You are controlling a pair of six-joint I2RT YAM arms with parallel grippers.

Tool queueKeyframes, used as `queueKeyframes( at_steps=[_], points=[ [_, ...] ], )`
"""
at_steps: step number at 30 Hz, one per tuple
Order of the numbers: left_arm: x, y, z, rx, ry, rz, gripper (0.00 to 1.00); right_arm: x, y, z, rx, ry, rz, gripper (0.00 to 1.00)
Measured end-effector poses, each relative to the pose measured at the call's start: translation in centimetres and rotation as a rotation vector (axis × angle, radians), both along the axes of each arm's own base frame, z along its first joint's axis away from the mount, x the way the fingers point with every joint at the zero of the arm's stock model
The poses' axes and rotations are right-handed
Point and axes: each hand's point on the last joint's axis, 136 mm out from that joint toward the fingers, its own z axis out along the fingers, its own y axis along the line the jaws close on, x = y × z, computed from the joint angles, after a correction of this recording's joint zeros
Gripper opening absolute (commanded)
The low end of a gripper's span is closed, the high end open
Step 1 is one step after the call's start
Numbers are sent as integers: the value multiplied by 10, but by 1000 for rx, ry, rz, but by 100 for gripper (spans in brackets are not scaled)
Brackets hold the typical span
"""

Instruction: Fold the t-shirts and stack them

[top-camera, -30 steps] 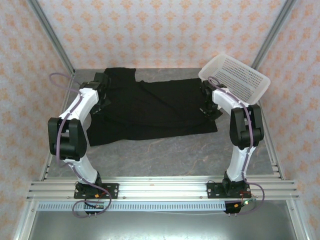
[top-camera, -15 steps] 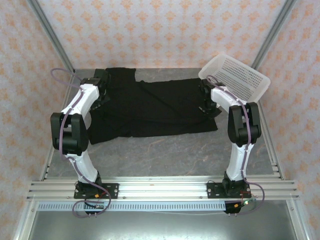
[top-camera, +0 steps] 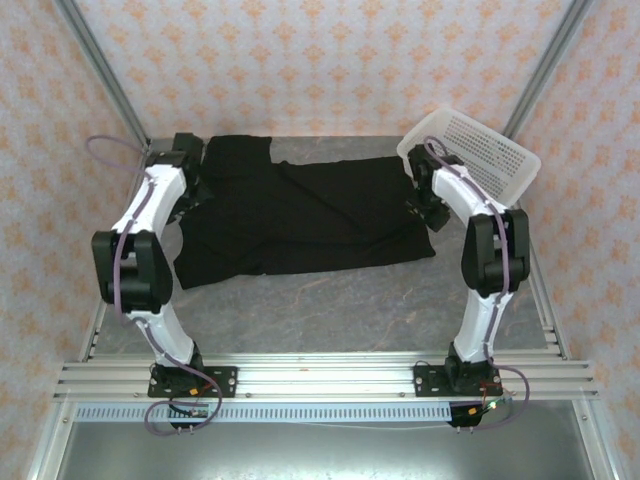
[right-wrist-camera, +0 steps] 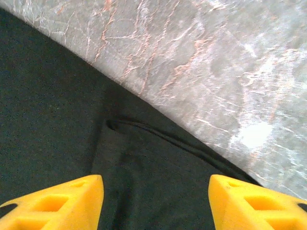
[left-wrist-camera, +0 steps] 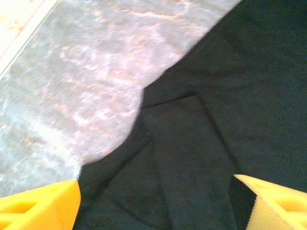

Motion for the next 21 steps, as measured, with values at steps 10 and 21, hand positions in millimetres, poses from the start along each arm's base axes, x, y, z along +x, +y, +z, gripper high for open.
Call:
queueKeyframes(
  at_steps=[10, 21],
  points=[
    [-138, -7, -66, -323, 132, 321, 76, -97, 0, -10, 108, -15, 38, 60],
    [-143, -20, -111, -481, 169, 434, 57, -109, 5, -52, 233, -22, 14, 58]
  ],
)
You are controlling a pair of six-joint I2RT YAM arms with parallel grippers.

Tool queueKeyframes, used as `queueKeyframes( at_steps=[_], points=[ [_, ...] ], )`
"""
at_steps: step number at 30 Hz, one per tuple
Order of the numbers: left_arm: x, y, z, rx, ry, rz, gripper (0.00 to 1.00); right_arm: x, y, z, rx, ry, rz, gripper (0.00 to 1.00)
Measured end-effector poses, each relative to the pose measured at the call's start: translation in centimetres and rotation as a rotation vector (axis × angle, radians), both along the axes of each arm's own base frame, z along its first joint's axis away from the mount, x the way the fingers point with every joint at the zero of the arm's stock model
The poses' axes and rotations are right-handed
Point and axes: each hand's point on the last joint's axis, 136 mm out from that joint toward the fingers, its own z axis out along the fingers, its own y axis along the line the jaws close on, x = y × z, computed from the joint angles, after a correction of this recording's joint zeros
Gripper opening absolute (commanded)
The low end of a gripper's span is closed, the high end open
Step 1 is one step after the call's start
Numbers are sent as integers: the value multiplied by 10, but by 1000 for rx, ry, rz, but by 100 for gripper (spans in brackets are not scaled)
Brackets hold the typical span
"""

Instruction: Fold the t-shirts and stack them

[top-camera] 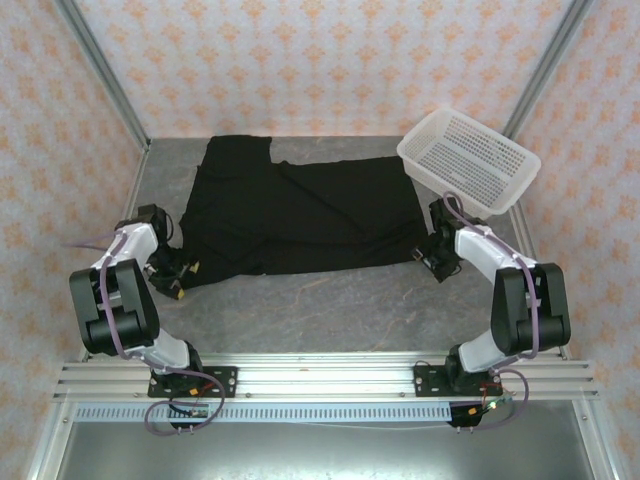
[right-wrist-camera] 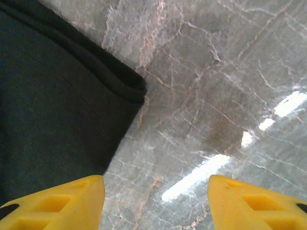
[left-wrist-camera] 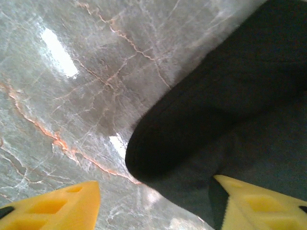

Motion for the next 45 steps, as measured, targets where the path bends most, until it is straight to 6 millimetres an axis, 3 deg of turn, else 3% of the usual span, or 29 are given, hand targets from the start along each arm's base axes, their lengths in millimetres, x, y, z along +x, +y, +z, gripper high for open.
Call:
queueKeyframes(
  at_steps=[8, 11, 15, 20, 23, 28, 33, 37, 45],
  points=[
    [0, 3, -12, 11, 22, 10, 53, 10, 0, -11, 10, -2, -15, 52],
    [2, 2, -18, 7, 22, 14, 46, 15, 1, -18, 15, 7, -26, 49],
    [11, 2, -21, 5, -2, 28, 26, 22, 2, -19, 13, 13, -27, 38],
    [25, 8, -19, 35, -23, 23, 0, 20, -3, -22, -17, 52, -31, 11],
    [29, 18, -16, 84, -21, 13, 0, 32, -4, -20, -27, 22, -35, 0],
    [23, 28, -6, 144, -1, 5, 0, 34, -9, -18, -55, 16, -45, 0],
    [13, 32, 18, 194, -19, -9, 0, 18, -11, -3, -60, 26, -51, 0],
    [1, 31, 35, 231, -39, -21, 0, -6, -11, 3, -65, 68, -42, 0],
    [-43, 25, 14, 242, 90, -78, 0, -69, -11, -19, -89, 257, -10, 0]
  ],
)
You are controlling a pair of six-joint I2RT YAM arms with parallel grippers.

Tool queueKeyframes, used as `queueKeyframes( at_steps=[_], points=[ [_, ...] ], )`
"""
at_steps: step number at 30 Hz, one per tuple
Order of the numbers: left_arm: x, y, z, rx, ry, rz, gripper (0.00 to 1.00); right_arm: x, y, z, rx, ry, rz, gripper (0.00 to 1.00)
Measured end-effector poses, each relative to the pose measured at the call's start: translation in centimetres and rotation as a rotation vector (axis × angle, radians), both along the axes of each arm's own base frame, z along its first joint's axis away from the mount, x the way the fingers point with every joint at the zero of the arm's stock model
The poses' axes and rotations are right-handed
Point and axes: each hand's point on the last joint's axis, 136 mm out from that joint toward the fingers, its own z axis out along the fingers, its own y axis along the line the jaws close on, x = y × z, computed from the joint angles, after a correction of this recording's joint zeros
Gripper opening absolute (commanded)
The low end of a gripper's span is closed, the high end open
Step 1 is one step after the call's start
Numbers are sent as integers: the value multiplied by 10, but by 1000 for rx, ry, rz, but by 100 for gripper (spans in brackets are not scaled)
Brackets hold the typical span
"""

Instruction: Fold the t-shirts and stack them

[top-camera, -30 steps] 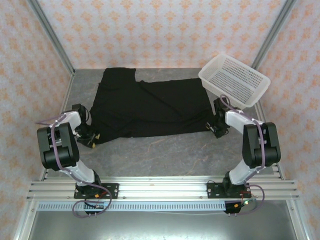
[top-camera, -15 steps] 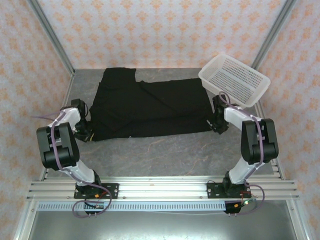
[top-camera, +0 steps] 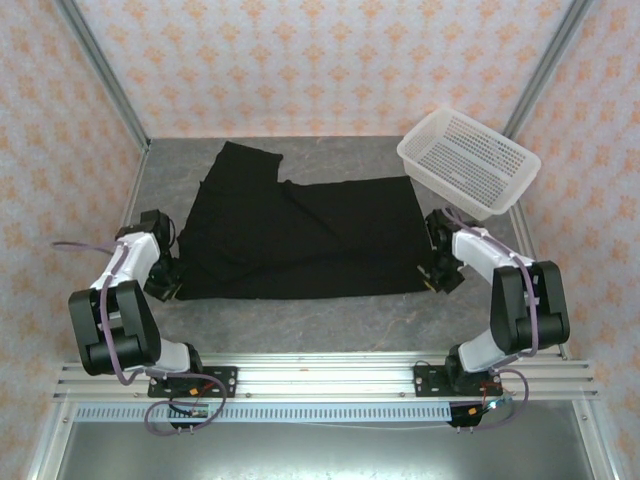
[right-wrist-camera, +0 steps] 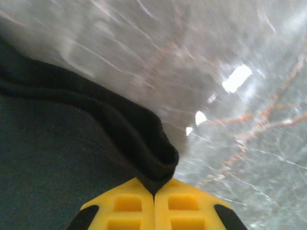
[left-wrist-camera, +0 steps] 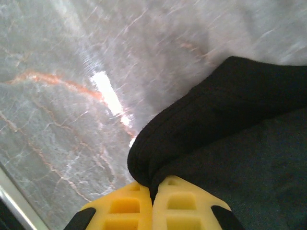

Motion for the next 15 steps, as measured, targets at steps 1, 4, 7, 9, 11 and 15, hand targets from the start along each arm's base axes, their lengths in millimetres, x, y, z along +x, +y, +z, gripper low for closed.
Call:
queueKeyframes(
  at_steps=[1, 4, 7, 9, 11, 15],
  points=[
    [-3, 0, -3, 0, 13, -3, 0, -5, 0, -3, -1, 16, 2, 0],
    [-10, -2, -10, -3, 54, -22, 24, -13, 0, -4, -5, 40, 4, 20],
    [-6, -2, -5, 36, 48, -59, 53, -17, -3, -3, -23, 52, 4, 40],
    [0, -1, 7, 79, 22, -88, 60, -19, -6, 3, -41, 43, 10, 47],
    [15, -4, 27, 118, -36, -126, 61, -16, -7, 14, -48, -2, 23, 51],
    [45, -27, 59, 108, -213, -169, 60, 6, 9, 43, 12, -183, 78, 58]
  ],
)
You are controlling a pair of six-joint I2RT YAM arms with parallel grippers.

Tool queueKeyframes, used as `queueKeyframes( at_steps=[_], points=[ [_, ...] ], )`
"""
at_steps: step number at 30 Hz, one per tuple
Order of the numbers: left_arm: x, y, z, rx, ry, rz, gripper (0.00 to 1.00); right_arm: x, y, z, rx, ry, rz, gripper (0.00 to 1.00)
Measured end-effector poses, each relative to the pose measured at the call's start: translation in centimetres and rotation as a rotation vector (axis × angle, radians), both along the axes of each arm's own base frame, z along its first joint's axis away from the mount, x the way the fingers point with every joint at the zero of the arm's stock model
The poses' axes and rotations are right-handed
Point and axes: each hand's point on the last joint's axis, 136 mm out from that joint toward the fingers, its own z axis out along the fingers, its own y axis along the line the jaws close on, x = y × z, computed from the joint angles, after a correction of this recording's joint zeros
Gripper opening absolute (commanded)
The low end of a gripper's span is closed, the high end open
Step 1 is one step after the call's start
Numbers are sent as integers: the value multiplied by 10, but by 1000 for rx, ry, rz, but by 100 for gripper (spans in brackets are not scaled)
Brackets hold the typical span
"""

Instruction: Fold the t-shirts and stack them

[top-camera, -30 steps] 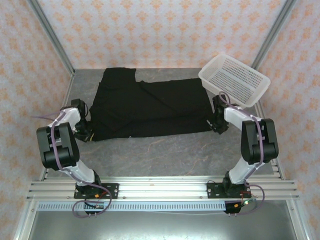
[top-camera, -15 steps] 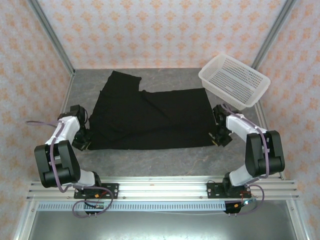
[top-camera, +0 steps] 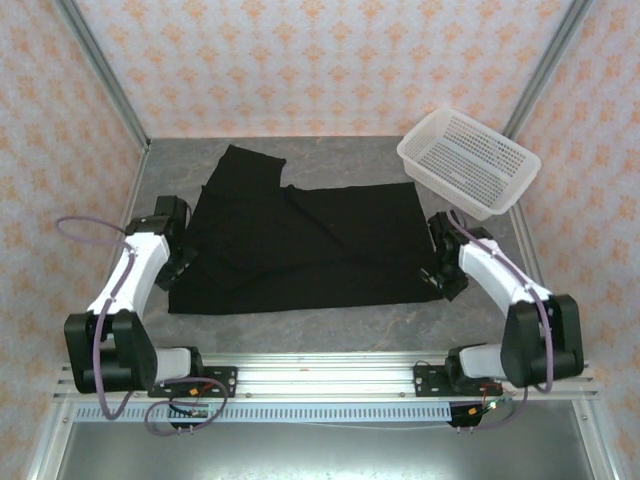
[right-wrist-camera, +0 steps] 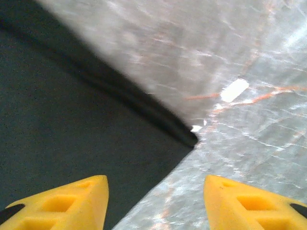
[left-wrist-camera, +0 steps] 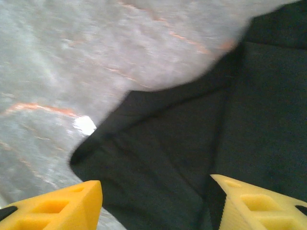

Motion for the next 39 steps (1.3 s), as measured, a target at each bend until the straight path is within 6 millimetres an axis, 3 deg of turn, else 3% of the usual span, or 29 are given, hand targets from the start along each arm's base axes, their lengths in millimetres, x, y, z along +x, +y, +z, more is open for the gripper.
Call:
queueKeyframes(
  at_steps=[2, 7, 10, 15, 20, 26, 31, 39],
  points=[
    [2, -18, -5, -71, -32, 2, 60, 13, 17, 9, 71, -75, 48, 59],
    [-19, -62, -54, -265, 18, 79, 60, 40, 64, 24, 229, -185, 177, 62],
    [-23, -79, -68, -331, 36, 114, 59, 52, 81, 32, 280, -220, 227, 61],
    [-9, -93, -77, -380, 16, 138, 49, 60, 89, 31, 308, -227, 247, 60],
    [-1, -95, -83, -389, 8, 161, 29, 60, 91, 31, 322, -228, 250, 58],
    [3, -95, -83, -384, 0, 155, 0, 60, 92, 31, 325, -227, 251, 56],
    [24, -97, -63, -364, -50, 122, 0, 60, 92, 31, 326, -227, 248, 55],
    [76, -101, -37, -313, -95, 28, 0, 60, 92, 31, 326, -226, 245, 54]
  ],
)
